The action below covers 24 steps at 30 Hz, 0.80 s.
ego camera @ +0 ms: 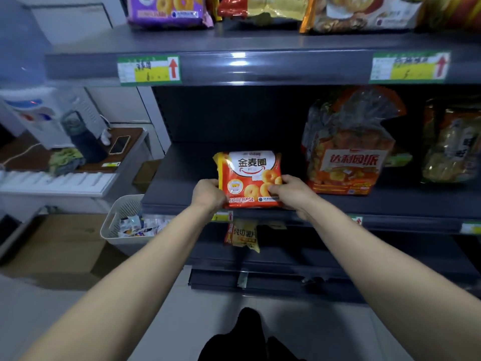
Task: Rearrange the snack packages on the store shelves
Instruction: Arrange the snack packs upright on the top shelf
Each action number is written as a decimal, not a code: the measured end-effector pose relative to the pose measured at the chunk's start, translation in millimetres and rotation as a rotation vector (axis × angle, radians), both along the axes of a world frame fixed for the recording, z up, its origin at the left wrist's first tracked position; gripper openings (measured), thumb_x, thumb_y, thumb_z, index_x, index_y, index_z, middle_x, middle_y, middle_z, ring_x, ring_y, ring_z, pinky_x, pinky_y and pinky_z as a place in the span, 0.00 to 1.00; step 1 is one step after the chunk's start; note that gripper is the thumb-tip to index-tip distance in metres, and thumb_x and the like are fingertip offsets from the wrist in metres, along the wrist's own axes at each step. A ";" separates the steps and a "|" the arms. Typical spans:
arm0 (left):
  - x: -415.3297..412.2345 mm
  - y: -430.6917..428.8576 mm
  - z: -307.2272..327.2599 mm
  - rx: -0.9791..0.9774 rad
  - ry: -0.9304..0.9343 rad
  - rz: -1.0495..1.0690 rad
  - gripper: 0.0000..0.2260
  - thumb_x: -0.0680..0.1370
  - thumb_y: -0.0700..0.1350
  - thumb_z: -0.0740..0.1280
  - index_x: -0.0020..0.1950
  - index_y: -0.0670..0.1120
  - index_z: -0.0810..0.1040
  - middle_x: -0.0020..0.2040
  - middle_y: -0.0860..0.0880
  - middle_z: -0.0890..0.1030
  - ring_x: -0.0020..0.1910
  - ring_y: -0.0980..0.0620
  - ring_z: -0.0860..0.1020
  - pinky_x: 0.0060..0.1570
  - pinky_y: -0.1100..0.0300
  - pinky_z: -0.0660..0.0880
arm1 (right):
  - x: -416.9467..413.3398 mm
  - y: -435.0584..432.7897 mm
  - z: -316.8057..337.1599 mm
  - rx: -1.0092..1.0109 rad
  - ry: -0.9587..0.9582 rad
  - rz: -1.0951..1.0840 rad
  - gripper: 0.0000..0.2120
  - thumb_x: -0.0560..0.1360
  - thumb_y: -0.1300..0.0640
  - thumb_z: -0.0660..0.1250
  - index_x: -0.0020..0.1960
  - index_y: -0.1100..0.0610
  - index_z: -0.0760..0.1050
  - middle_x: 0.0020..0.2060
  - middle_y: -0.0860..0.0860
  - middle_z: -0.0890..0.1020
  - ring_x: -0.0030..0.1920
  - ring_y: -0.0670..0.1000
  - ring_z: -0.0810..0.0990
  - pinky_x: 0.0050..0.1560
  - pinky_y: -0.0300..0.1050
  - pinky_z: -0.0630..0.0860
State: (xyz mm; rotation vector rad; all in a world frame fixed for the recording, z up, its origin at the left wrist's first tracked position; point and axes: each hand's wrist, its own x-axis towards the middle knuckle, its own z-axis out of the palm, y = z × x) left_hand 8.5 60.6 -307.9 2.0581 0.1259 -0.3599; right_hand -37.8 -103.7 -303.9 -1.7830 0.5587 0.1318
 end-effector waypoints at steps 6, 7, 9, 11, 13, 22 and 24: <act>-63.4 17.9 30.5 0.028 -0.112 0.041 0.06 0.74 0.37 0.69 0.50 0.45 0.77 0.47 0.47 0.81 0.47 0.49 0.79 0.47 0.55 0.77 | -59.6 16.7 31.0 -0.045 -0.089 0.026 0.17 0.78 0.57 0.64 0.65 0.57 0.70 0.56 0.53 0.79 0.50 0.50 0.77 0.48 0.43 0.73; -71.7 21.2 36.0 0.044 -0.130 0.045 0.07 0.74 0.38 0.70 0.51 0.43 0.78 0.49 0.46 0.82 0.48 0.48 0.80 0.49 0.53 0.78 | -67.8 19.7 36.2 -0.050 -0.104 0.025 0.17 0.78 0.57 0.64 0.66 0.57 0.70 0.56 0.53 0.79 0.50 0.50 0.78 0.49 0.43 0.73; -87.1 27.7 48.5 0.065 -0.165 0.050 0.09 0.73 0.39 0.71 0.53 0.42 0.79 0.52 0.44 0.83 0.50 0.46 0.81 0.52 0.48 0.79 | -83.0 26.0 47.2 -0.060 -0.132 0.023 0.17 0.78 0.56 0.64 0.66 0.56 0.69 0.56 0.52 0.79 0.51 0.50 0.78 0.49 0.44 0.74; -98.7 34.8 61.6 0.061 -0.191 0.046 0.09 0.74 0.41 0.71 0.53 0.43 0.78 0.52 0.44 0.82 0.50 0.46 0.81 0.52 0.48 0.79 | -94.9 32.2 60.7 -0.078 -0.187 0.025 0.16 0.78 0.55 0.64 0.65 0.55 0.70 0.56 0.51 0.79 0.51 0.50 0.79 0.47 0.43 0.75; -107.7 43.2 78.2 0.070 -0.241 0.033 0.10 0.74 0.42 0.71 0.55 0.43 0.78 0.52 0.46 0.82 0.49 0.49 0.79 0.50 0.54 0.77 | -103.9 38.2 77.0 -0.109 -0.258 0.033 0.13 0.78 0.55 0.63 0.63 0.53 0.71 0.53 0.49 0.79 0.46 0.47 0.78 0.41 0.39 0.74; -119.9 74.7 170.3 0.046 -0.482 0.002 0.13 0.73 0.40 0.71 0.57 0.43 0.80 0.50 0.46 0.84 0.45 0.49 0.80 0.52 0.52 0.78 | -117.0 59.4 158.0 -0.179 -0.572 -0.002 0.08 0.78 0.58 0.63 0.55 0.50 0.73 0.41 0.44 0.78 0.40 0.43 0.77 0.34 0.34 0.71; -117.5 81.3 191.9 0.010 -0.538 0.001 0.13 0.73 0.39 0.71 0.57 0.43 0.80 0.50 0.46 0.84 0.46 0.50 0.81 0.51 0.53 0.78 | -108.7 64.4 178.4 -0.165 -0.641 -0.031 0.11 0.77 0.58 0.64 0.58 0.51 0.74 0.44 0.45 0.79 0.41 0.41 0.78 0.35 0.33 0.71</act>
